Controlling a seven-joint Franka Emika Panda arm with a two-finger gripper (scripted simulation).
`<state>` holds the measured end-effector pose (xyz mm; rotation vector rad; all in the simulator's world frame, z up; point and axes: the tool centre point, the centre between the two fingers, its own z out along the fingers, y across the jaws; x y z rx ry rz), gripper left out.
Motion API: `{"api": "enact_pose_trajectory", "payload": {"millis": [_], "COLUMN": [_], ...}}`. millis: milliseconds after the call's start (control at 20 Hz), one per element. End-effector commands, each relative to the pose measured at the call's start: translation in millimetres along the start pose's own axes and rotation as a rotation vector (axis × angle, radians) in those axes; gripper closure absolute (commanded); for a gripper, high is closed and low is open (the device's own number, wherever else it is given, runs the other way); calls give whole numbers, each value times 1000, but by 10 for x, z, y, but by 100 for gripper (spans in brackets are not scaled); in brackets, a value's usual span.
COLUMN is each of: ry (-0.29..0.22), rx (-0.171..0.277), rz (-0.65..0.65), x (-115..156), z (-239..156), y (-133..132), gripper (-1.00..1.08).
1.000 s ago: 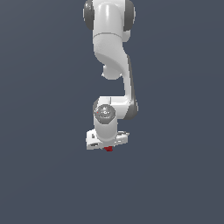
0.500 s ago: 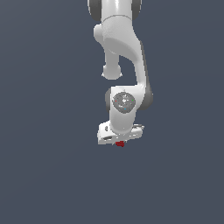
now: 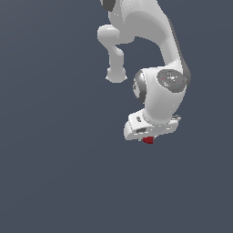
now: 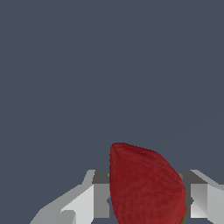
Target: Pick up the object and move it to a goal position.
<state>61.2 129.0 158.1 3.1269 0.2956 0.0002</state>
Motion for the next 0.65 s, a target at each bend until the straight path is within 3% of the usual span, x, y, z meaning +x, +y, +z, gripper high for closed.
{"api": "enact_pose_trajectory", "payload": {"millis": [0,300,600], "ry": [0,0,0], "rx": [0,0,0], "rz": [1,1,1], "x": [27,88,113], "z": [-196,-487,-568], "y": [-218,-544,-637], "gripper": [108,108,108]}}
